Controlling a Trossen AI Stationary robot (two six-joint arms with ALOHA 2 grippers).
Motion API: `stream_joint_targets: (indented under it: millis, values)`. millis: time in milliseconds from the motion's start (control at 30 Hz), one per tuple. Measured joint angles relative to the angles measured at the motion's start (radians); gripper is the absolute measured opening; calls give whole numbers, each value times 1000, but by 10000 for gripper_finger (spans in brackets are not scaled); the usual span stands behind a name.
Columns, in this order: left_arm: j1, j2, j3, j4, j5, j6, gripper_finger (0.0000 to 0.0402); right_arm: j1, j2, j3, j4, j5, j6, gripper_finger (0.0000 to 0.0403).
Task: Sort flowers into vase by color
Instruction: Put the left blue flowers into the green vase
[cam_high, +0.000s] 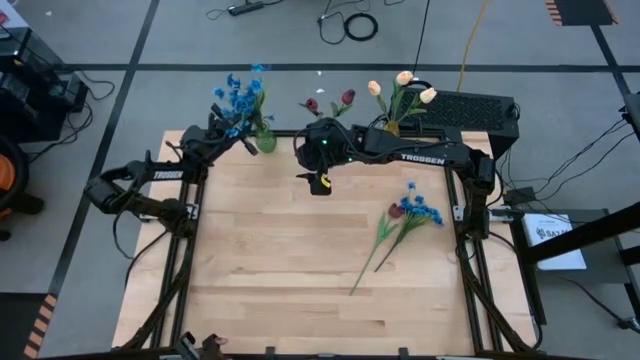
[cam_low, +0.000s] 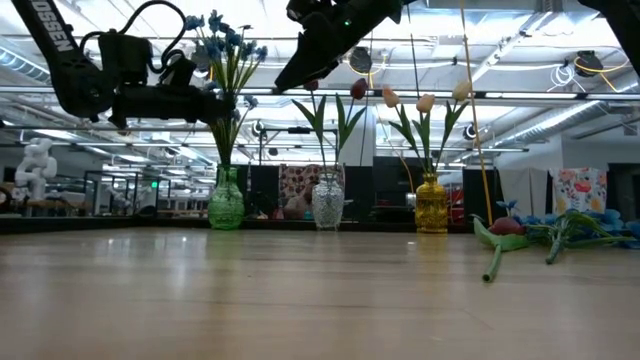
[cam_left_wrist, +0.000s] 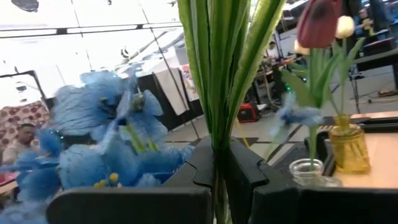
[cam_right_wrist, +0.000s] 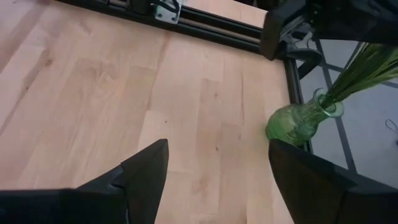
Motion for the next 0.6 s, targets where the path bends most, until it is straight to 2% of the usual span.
stream_joint_targets:
  millis: [200, 600]
  values:
    - [2, 24, 7, -8, 43, -4, 17, 0, 0, 0, 0, 0, -1, 270]
    - [-5, 36, 7, -42, 62, -4, 17, 0, 0, 0, 0, 2, 2, 270]
